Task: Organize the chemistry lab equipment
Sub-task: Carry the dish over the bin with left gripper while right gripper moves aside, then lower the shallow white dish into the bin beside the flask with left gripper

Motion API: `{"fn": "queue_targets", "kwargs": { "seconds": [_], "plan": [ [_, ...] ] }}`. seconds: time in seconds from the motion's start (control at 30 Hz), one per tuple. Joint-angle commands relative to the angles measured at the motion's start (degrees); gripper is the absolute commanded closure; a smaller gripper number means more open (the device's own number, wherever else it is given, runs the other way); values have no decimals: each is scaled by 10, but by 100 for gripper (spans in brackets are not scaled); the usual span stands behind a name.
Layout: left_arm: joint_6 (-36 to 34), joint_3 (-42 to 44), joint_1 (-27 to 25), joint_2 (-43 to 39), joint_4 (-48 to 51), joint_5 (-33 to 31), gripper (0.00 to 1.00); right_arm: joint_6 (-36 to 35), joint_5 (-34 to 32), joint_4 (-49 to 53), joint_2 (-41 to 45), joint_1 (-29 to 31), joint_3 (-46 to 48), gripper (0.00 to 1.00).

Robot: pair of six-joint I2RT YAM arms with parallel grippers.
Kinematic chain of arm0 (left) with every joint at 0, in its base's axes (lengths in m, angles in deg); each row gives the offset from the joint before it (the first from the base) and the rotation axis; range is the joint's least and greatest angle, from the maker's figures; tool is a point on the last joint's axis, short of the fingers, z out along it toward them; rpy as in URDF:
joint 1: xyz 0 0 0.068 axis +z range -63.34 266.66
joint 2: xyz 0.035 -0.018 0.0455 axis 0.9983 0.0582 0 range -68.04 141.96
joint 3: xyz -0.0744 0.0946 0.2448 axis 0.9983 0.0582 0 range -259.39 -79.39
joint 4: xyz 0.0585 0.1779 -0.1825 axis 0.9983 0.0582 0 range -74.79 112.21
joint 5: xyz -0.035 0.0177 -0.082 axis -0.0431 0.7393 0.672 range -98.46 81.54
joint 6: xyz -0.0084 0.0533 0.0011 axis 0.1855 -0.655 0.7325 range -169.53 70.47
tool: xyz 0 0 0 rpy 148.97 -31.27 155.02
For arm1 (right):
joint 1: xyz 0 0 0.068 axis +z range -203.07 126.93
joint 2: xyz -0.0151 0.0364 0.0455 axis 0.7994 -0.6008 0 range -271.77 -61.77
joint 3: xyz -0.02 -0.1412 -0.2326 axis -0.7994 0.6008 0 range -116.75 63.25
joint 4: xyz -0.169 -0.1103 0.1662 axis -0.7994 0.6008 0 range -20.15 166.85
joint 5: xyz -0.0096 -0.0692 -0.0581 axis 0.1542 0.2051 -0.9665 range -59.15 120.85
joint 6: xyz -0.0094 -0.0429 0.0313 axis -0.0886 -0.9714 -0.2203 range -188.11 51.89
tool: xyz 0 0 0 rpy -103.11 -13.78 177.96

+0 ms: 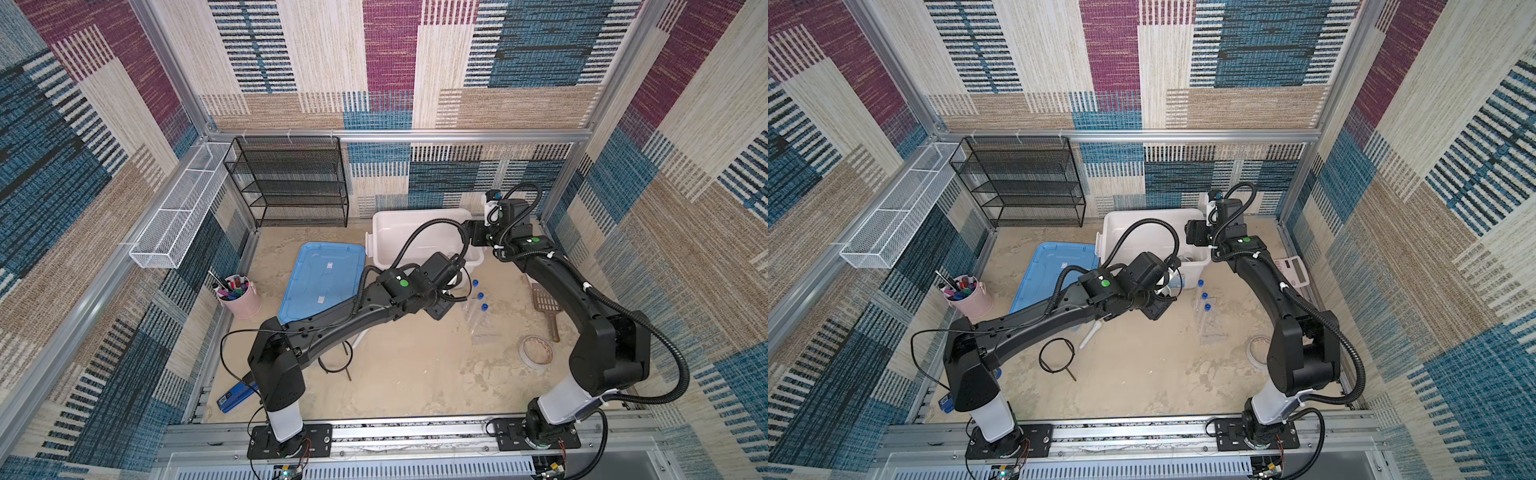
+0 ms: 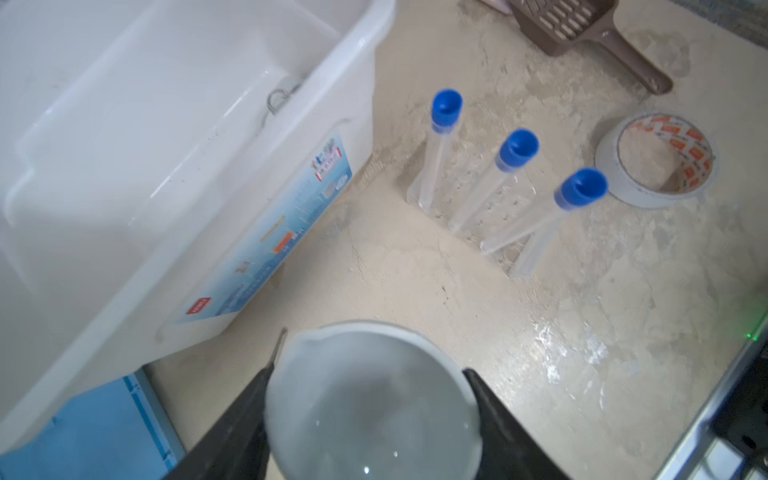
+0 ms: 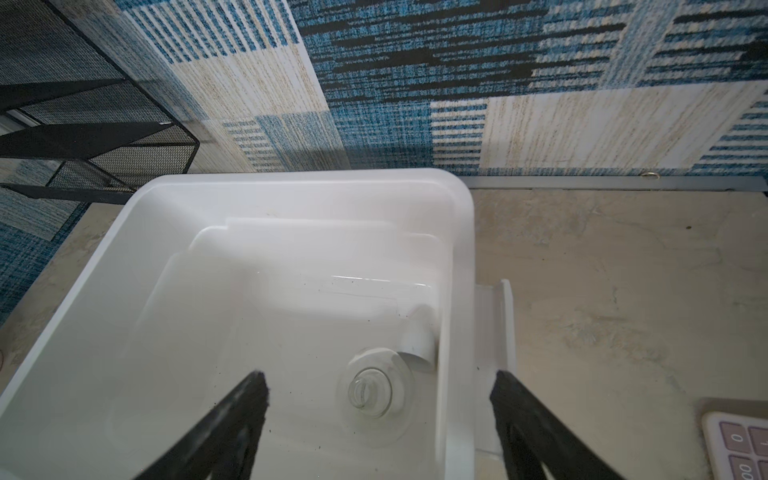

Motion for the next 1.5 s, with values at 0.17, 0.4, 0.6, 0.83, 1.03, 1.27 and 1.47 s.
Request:
{"fn": "queue_targets", "kwargs": {
  "seconds": [0.17, 0.4, 0.6, 0.83, 1.03, 1.27, 1.47],
  "plan": [
    [-17, -138, 72, 74, 23, 56, 43, -10, -3, -92, 62, -10, 85, 5],
    [-5, -267, 114, 184, 54, 100, 43, -4, -8, -114, 93, -27, 131, 3],
    [11, -355, 142, 275, 88, 122, 43, -5, -17, -113, 103, -34, 141, 2],
    [15, -418, 161, 351, 99, 154, 43, -7, -20, -115, 105, -36, 146, 2],
    [17, -455, 166, 396, 100, 172, 42, -7, -21, -112, 104, -37, 149, 2],
    [36, -484, 178, 427, 87, 205, 42, -7, -18, -112, 103, -37, 156, 2],
    [53, -491, 179, 443, 84, 237, 42, -7, -20, -114, 103, -37, 161, 2]
  ]
}}
